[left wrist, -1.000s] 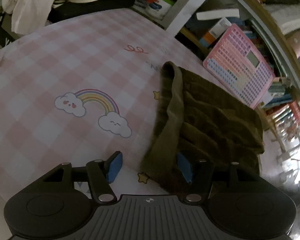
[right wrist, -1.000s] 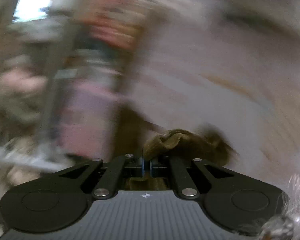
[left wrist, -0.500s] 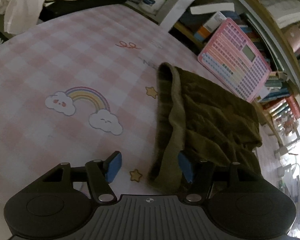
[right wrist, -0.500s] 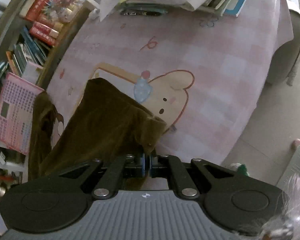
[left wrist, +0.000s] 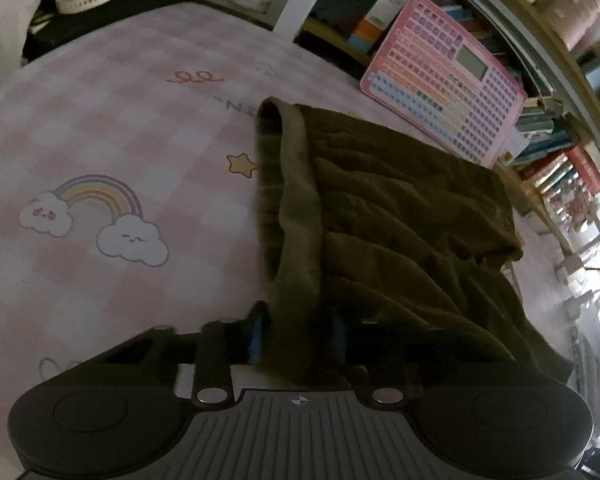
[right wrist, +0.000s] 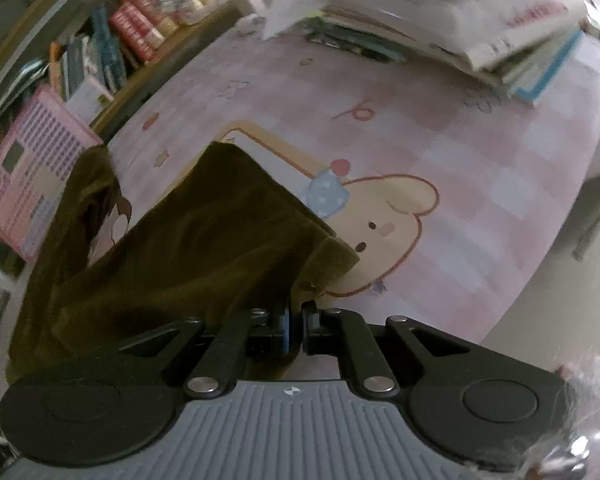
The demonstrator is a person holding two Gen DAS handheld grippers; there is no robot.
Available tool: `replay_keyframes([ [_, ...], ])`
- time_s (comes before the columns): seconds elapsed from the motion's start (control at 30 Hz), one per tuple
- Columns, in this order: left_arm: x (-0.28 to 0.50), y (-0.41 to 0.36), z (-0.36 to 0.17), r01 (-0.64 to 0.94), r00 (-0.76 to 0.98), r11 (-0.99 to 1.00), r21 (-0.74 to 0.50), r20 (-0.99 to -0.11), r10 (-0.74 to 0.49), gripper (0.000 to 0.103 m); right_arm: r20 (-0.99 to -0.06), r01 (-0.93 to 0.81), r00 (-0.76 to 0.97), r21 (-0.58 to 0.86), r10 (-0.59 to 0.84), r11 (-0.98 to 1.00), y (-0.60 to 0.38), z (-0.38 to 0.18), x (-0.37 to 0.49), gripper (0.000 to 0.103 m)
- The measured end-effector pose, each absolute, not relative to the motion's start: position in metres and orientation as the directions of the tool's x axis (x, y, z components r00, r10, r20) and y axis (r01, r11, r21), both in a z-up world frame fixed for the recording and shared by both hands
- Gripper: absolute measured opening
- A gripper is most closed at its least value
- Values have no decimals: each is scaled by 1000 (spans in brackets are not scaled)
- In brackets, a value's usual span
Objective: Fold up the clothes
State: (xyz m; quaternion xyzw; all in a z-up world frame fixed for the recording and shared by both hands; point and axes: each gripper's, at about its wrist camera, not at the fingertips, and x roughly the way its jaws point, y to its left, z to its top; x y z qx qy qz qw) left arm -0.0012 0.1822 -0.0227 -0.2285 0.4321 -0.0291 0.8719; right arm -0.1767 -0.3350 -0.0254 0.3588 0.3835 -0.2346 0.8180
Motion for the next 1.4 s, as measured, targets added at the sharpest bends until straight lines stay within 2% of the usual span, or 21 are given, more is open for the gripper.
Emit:
replay_keyframes([
  [0.2, -2, 197, -18, -186, 646, 896, -402, -737, -196, 11, -799, 627, 594, 389, -91, 675, -325, -24, -168, 7],
  [0.43, -5, 222, -15, -226, 652, 915, -333, -750, -112, 10, -796, 521, 606, 416, 21, 745, -297, -25, -157, 7],
  [0.5, -6, 223, -17, -223, 649, 918, -328, -753, -111, 12, -799, 500, 601, 406, 31, 765, -291, -24, -154, 7],
  [0.6, -8, 222, -17, -225, 651, 923, -313, -753, -97, 22, -799, 504, 601, 406, 28, 763, -290, -23, -154, 7],
  [0.63, -10, 223, -16, -234, 655, 921, -310, -751, -86, 28, -798, 506, 602, 407, 27, 760, -290, -23, -154, 7],
  [0.77, -21, 230, 0, -249, 727, 904, -347, -684, -62, 29, -802, 510, 597, 395, 16, 764, -285, -23, -153, 7],
  [0.83, -26, 228, 7, -189, 770, 898, -397, -627, -115, 28, -803, 512, 596, 389, 10, 766, -283, -23, -153, 7],
  [0.9, -25, 220, 6, -115, 768, 899, -422, -612, -189, 28, -804, 516, 595, 384, 3, 766, -282, -23, -153, 7],
  [1.0, -15, 204, -14, -78, 687, 921, -382, -690, -228, 26, -807, 535, 590, 371, -21, 759, -280, -22, -153, 6],
  [1.03, -13, 201, -23, -84, 671, 927, -365, -709, -218, 22, -808, 544, 588, 366, -32, 755, -280, -21, -154, 6],
  [1.2, -12, 209, -31, -69, 690, 913, -403, -680, -248, 27, -808, 561, 587, 358, -54, 746, -278, -21, -156, 7],
  [1.3, -10, 209, -31, -53, 684, 911, -408, -680, -265, 28, -807, 573, 586, 349, -73, 742, -275, -17, -156, 13],
  [1.4, -13, 209, -25, -42, 687, 908, -416, -672, -276, 33, -805, 587, 586, 343, -93, 733, -273, -13, -156, 42],
])
